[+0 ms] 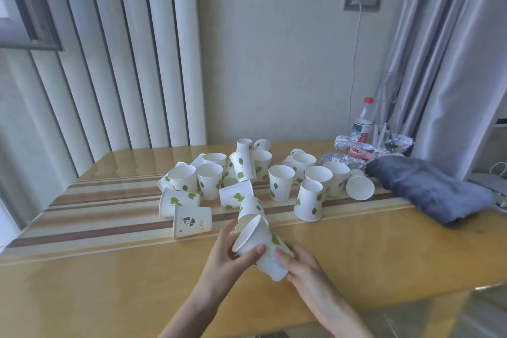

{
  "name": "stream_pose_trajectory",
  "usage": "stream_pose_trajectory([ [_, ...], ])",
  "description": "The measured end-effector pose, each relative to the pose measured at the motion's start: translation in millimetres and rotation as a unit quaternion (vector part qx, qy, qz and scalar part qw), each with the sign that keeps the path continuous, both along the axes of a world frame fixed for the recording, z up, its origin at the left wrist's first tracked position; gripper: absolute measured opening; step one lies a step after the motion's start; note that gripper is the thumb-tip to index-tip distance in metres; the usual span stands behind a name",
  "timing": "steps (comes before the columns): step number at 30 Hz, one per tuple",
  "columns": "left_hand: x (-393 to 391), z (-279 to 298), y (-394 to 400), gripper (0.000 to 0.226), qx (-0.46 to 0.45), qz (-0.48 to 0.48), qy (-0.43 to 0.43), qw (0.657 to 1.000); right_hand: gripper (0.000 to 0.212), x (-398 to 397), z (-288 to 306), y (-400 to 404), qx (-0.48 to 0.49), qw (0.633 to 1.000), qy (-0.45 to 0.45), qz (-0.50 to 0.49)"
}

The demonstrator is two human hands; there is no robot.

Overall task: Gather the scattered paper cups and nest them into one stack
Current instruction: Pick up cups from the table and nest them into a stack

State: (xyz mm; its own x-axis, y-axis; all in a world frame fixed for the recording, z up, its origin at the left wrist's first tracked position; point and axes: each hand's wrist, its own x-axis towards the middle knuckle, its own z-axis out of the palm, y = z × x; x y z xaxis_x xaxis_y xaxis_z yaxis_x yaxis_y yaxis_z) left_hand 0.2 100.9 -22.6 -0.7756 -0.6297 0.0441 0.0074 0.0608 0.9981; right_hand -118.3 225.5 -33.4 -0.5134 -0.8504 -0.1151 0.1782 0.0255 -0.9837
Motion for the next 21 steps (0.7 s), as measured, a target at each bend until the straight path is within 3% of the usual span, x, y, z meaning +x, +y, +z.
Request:
stream_pose_trajectory([
  [4, 2.1, -7.6, -7.9, 0.092, -0.06, 0.013, -0.028, 0.998, 0.043, 4.4, -8.9, -6.2, 0.072, 0.991, 0.11, 0.014],
  [9, 0.8, -14.7, -13.6, 0.092, -0.186, 0.019, -0.062, 0.98, 0.023, 5.0, -23.3, -15.6, 0.131, 0.948, 0.287, 0.033],
  [13, 1.8, -26.7, -17.5, 0.083, -0.152, 0.027, -0.069, 0.986, 0.041, -7.9, -40.3, -16.7, 0.149, 0.927, 0.342, 0.029],
  [18, 8.1, -29.3, -20.7, 0.079, -0.126, 0.014, -0.068, 0.99, 0.046, -23.6, -25.9, -24.3, 0.143, 0.914, 0.378, -0.009],
  [21, 14.3, -31.4, -22.7, 0.075, -0.127, 0.0, -0.075, 0.989, 0.056, -39.1, -10.7, -40.6, 0.109, 0.853, 0.509, -0.039],
])
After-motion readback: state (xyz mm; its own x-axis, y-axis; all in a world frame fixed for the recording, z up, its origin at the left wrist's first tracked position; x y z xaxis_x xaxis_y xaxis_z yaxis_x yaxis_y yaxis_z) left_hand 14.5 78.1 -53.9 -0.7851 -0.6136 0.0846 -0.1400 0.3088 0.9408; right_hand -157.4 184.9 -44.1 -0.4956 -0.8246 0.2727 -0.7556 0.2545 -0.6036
